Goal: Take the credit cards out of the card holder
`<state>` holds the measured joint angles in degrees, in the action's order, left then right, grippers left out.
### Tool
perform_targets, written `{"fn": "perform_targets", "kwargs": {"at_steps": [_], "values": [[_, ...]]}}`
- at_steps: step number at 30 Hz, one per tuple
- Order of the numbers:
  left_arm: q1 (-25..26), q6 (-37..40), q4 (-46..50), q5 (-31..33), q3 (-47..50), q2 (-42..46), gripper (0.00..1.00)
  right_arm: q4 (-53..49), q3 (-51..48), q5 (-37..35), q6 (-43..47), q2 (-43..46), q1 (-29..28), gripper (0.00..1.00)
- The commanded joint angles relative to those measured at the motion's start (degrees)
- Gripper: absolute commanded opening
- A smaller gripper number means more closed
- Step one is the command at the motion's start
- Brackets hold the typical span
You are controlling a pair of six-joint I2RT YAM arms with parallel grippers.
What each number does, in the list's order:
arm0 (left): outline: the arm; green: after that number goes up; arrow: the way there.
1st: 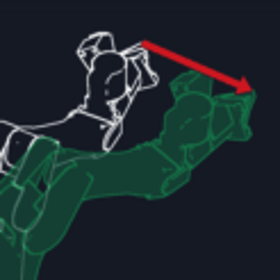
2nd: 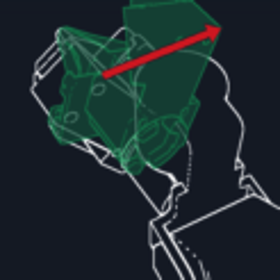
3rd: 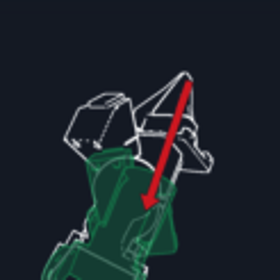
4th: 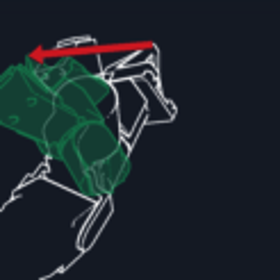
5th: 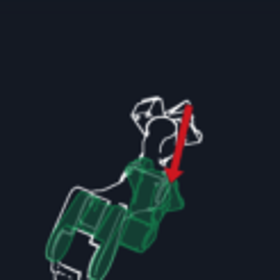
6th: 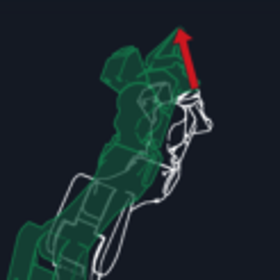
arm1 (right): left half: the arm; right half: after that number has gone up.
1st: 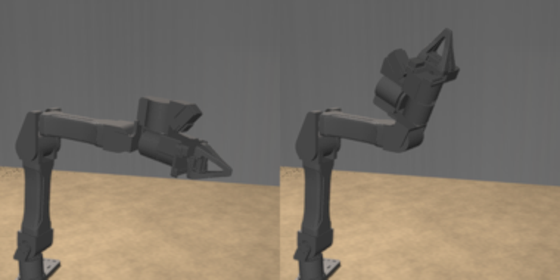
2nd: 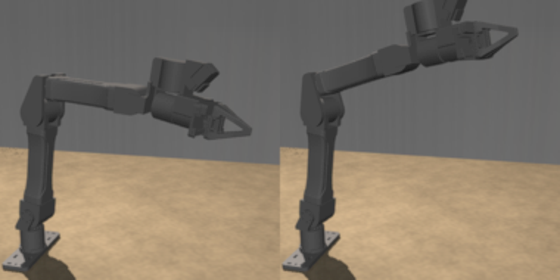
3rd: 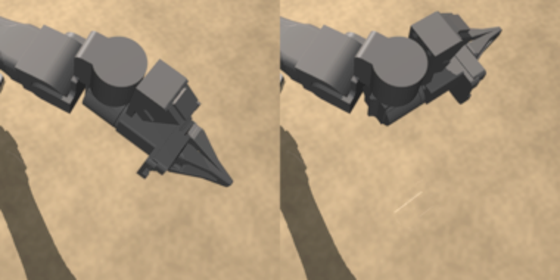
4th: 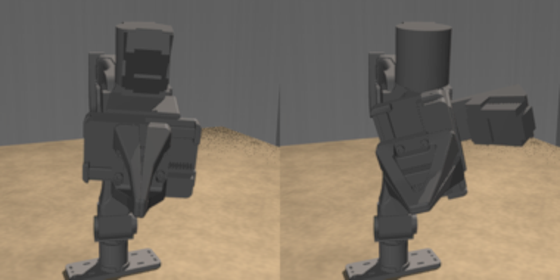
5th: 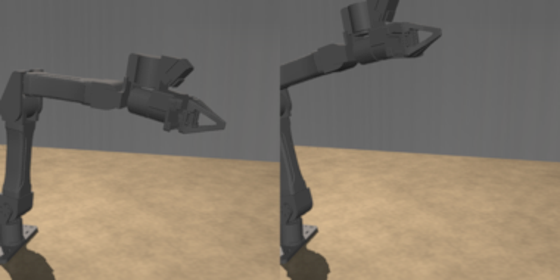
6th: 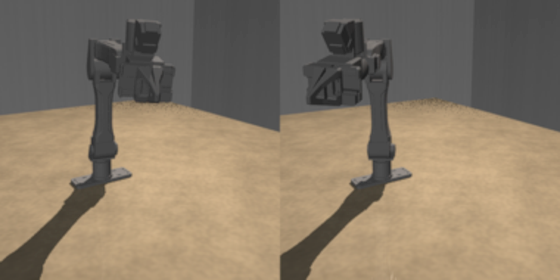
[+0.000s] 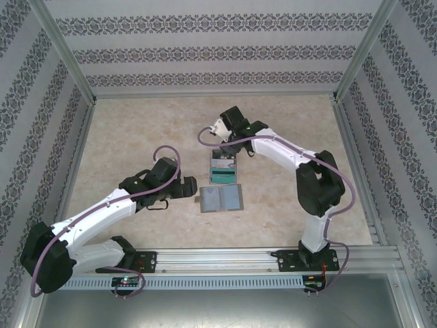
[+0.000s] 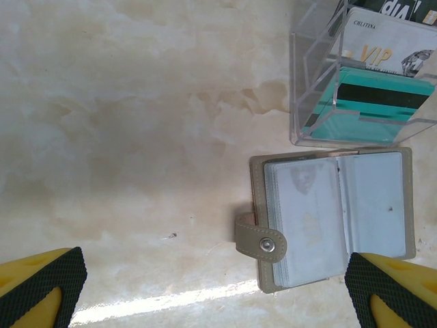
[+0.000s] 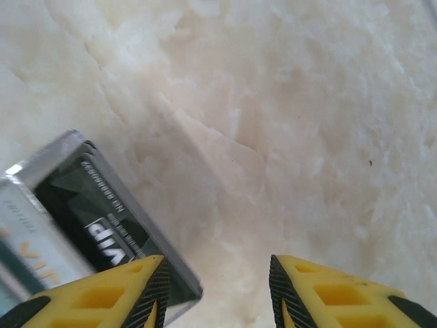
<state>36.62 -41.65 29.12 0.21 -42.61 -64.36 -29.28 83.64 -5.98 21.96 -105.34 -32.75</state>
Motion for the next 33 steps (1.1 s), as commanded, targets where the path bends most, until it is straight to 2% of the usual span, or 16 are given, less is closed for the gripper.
{"fn": "perform_targets", "kwargs": {"at_steps": [1, 4, 8, 9, 14, 22, 27, 33], "values": [[-0.8, -0.1, -2.1, -1.2, -0.9, -0.7, 1.0, 2.7, -3.5, 5.5, -13.0, 8.1, 1.7, 0.44], [-0.8, -0.7, -3.0, -2.2, -0.8, -1.2, 1.0, 2.9, -7.2, 12.2, -24.8, 12.9, 3.8, 0.37], [-0.8, -2.1, -4.6, -4.0, -0.3, -1.8, 0.99, 1.8, -11.3, 16.1, -32.2, 17.5, 4.2, 0.19], [-0.8, -3.0, -5.5, -4.7, 0.4, -2.1, 0.99, 2.1, -13.3, 19.2, -34.5, 19.3, 4.1, 0.15], [-0.5, -7.5, -10.9, -8.6, 3.3, -2.7, 0.93, -1.5, -19.2, 21.5, -45.8, 23.6, 3.3, 0.0], [2.2, -11.7, -13.7, -10.0, 4.3, -4.5, 0.82, 2.2, -35.0, 20.5, -57.8, 27.9, 0.0, 0.0], [5.3, -13.0, -16.2, -10.6, 3.6, -7.6, 0.74, 4.5, -40.6, 18.5, -61.5, 26.5, -2.8, 0.0], [6.5, -11.4, -15.4, -12.7, -0.4, -13.6, 0.64, 9.2, -43.1, 18.7, -64.1, 21.4, -4.8, 0.0]]}}
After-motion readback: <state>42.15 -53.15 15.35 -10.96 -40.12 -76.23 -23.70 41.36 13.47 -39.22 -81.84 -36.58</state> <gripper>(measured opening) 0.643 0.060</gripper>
